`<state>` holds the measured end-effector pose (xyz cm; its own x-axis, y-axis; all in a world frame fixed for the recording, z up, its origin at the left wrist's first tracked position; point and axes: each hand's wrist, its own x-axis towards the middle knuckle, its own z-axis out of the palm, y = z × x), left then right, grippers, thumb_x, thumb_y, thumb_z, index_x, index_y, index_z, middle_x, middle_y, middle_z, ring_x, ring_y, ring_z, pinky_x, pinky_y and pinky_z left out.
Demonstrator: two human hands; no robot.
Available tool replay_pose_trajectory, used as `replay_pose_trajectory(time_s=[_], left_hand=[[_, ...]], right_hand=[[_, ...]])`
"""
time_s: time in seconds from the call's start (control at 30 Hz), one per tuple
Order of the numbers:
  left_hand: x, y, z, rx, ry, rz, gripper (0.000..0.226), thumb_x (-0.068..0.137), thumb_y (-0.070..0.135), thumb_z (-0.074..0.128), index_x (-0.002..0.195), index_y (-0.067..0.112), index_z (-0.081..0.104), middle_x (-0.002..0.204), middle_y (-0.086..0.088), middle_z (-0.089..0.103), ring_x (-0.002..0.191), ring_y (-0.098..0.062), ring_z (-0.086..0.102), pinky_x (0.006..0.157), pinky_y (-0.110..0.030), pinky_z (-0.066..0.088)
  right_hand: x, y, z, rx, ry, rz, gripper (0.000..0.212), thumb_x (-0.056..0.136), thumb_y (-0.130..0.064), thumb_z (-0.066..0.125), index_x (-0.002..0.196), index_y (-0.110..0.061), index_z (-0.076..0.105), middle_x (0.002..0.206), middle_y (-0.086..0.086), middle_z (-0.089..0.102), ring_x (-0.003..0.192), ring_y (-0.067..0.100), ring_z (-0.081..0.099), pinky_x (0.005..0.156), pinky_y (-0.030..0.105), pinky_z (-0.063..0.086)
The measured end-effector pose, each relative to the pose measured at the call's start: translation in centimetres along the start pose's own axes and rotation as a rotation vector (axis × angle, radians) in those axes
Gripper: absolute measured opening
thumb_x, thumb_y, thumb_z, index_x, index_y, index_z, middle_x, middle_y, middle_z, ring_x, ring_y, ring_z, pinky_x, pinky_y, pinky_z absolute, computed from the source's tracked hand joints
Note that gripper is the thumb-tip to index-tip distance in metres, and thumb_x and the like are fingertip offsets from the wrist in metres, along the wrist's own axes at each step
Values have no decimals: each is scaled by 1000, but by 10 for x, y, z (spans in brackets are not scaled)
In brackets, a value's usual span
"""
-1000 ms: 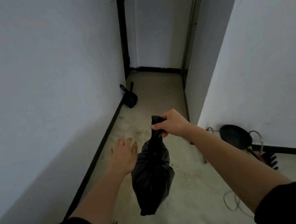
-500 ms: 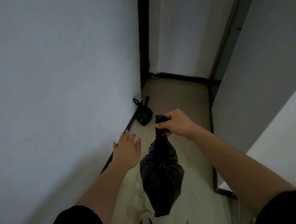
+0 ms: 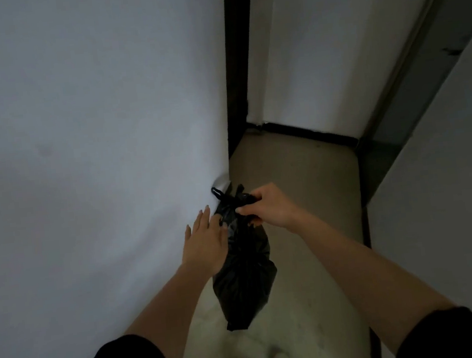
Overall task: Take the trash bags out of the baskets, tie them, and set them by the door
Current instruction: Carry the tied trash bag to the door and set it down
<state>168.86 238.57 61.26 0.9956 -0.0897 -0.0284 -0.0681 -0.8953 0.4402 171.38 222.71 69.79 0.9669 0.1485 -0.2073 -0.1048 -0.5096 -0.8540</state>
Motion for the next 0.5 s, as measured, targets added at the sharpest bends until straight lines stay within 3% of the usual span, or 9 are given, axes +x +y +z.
replay_pose_trajectory(time_s=[0.2, 0.3, 0.5], left_hand=[[145, -20, 38, 21, 103, -116, 46, 103, 33, 23, 146, 17, 32, 161, -5, 10, 148, -20, 5, 119, -42, 8], [197, -30, 55, 47, 116, -199, 46, 103, 33, 23, 146, 16, 32, 160, -7, 10, 148, -21, 4, 119, -42, 8], [280, -54, 88, 115, 14, -268, 49, 102, 36, 21, 148, 17, 25, 161, -6, 2, 148, -21, -4, 121, -42, 5]], right_hand=[[176, 32, -19, -14, -133, -27, 13, 85, -11, 71, 91, 0, 69, 76, 8, 69, 68, 21, 67, 71, 31, 59], [243, 48, -24, -9, -195, -43, 9, 85, -10, 71, 90, -2, 69, 74, 5, 68, 63, 16, 67, 67, 25, 59], [357, 87, -22, 2, -245, 44, 19, 86, -7, 67, 93, 10, 68, 87, 23, 71, 70, 21, 68, 67, 24, 60]])
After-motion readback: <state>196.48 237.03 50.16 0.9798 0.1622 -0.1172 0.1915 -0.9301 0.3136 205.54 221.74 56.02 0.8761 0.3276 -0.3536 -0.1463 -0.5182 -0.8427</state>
